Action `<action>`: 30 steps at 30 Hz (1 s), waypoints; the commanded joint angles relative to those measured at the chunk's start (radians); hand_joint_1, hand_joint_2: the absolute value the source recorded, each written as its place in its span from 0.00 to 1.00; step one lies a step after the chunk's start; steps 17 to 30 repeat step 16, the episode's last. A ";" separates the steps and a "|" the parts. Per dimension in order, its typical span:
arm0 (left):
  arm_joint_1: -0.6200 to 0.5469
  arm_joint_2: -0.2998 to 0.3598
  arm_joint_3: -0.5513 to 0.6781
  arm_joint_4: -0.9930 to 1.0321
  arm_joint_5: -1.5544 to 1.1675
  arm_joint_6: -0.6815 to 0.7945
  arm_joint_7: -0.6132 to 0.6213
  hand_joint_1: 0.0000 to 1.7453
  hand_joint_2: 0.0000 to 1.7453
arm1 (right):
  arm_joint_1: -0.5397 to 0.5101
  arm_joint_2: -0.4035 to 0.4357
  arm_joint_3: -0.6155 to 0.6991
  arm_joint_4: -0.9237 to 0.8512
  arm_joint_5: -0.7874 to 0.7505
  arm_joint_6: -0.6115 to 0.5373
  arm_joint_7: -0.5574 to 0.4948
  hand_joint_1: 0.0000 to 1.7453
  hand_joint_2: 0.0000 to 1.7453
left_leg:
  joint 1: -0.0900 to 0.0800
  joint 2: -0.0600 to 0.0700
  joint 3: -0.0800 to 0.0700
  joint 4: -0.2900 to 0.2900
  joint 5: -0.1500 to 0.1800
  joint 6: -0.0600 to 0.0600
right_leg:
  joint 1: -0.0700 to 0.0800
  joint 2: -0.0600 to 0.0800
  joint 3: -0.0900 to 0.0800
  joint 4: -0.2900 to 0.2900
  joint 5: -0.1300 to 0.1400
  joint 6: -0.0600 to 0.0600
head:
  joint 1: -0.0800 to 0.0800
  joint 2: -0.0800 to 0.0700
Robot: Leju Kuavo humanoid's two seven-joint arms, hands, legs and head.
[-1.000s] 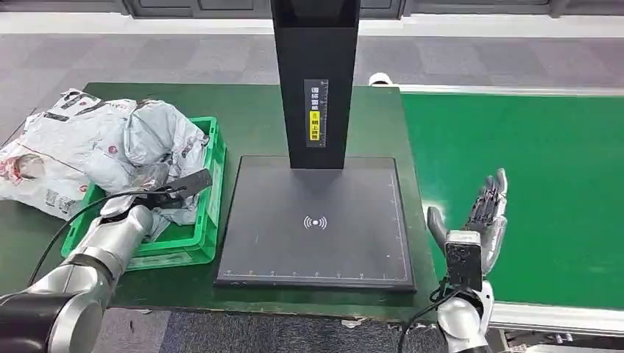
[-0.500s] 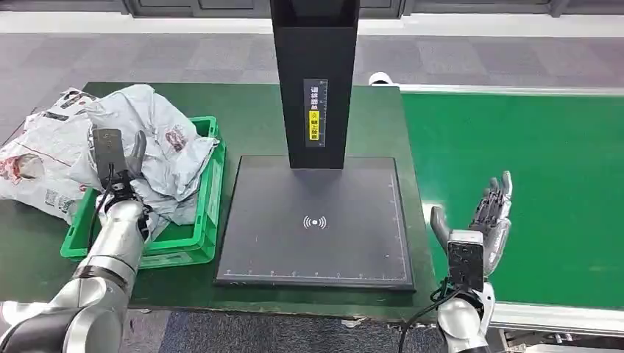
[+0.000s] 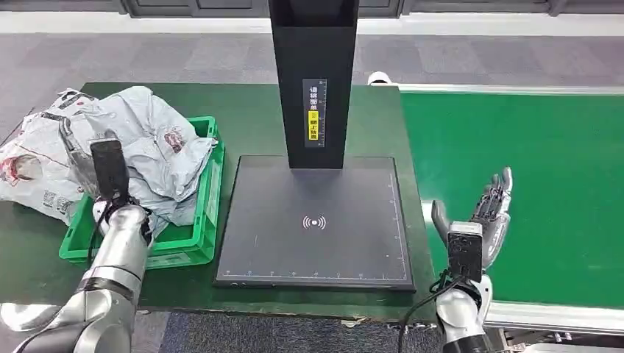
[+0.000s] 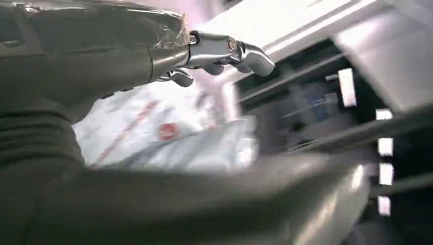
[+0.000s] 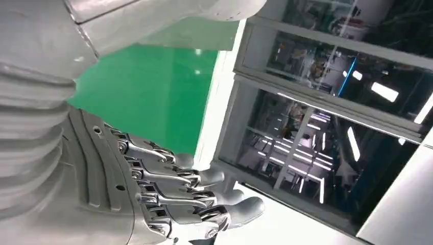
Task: Moved the parcel from conveyor to table for the left to box.
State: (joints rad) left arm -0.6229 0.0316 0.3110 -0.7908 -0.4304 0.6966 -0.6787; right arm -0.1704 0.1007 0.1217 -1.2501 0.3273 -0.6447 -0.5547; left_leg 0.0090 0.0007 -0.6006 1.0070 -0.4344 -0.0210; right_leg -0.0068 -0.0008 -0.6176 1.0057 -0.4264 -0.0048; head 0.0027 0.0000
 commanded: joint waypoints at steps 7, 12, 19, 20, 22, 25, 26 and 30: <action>0.075 -0.161 -0.529 -0.152 0.267 -0.426 -0.002 0.00 1.00 | -0.240 0.001 0.145 0.340 -0.085 0.085 -0.061 0.00 1.00 | 0.000 -0.003 0.001 -0.001 0.000 0.002 | 0.000 -0.003 0.002 -0.002 0.000 0.001 | 0.000 0.000; 0.036 -0.213 -0.661 -0.029 0.349 -0.332 -0.019 0.00 1.00 | -0.297 0.036 0.197 0.451 -0.119 0.010 -0.133 0.00 1.00 | -0.002 -0.007 0.001 -0.001 0.001 0.003 | -0.002 -0.007 0.003 -0.002 0.000 0.003 | 0.000 0.000; 0.017 -0.211 -0.698 0.041 0.344 -0.299 -0.019 0.00 1.00 | -0.284 0.027 0.218 0.434 -0.121 -0.042 -0.143 0.00 1.00 | -0.002 -0.001 0.001 -0.001 0.000 0.002 | -0.002 -0.002 0.003 -0.003 0.002 0.003 | 0.000 0.000; 0.017 -0.211 -0.698 0.041 0.344 -0.299 -0.019 0.00 1.00 | -0.284 0.027 0.218 0.434 -0.121 -0.042 -0.143 0.00 1.00 | -0.002 -0.001 0.001 -0.001 0.000 0.002 | -0.002 -0.002 0.003 -0.003 0.002 0.003 | 0.000 0.000; 0.017 -0.211 -0.698 0.041 0.344 -0.299 -0.019 0.00 1.00 | -0.284 0.027 0.218 0.434 -0.121 -0.042 -0.143 0.00 1.00 | -0.002 -0.001 0.001 -0.001 0.000 0.002 | -0.002 -0.002 0.003 -0.003 0.002 0.003 | 0.000 0.000; 0.017 -0.211 -0.698 0.041 0.344 -0.299 -0.019 0.00 1.00 | -0.284 0.027 0.218 0.434 -0.121 -0.042 -0.143 0.00 1.00 | -0.002 -0.001 0.001 -0.001 0.000 0.002 | -0.002 -0.002 0.003 -0.003 0.002 0.003 | 0.000 0.000; 0.017 -0.211 -0.698 0.041 0.344 -0.299 -0.019 0.00 1.00 | -0.284 0.027 0.218 0.434 -0.121 -0.042 -0.143 0.00 1.00 | -0.002 -0.001 0.001 -0.001 0.000 0.002 | -0.002 -0.002 0.003 -0.003 0.002 0.003 | 0.000 0.000; 0.017 -0.211 -0.698 0.041 0.344 -0.299 -0.019 0.00 1.00 | -0.284 0.027 0.218 0.434 -0.121 -0.042 -0.143 0.00 1.00 | -0.002 -0.001 0.001 -0.001 0.000 0.002 | -0.002 -0.002 0.003 -0.003 0.002 0.003 | 0.000 0.000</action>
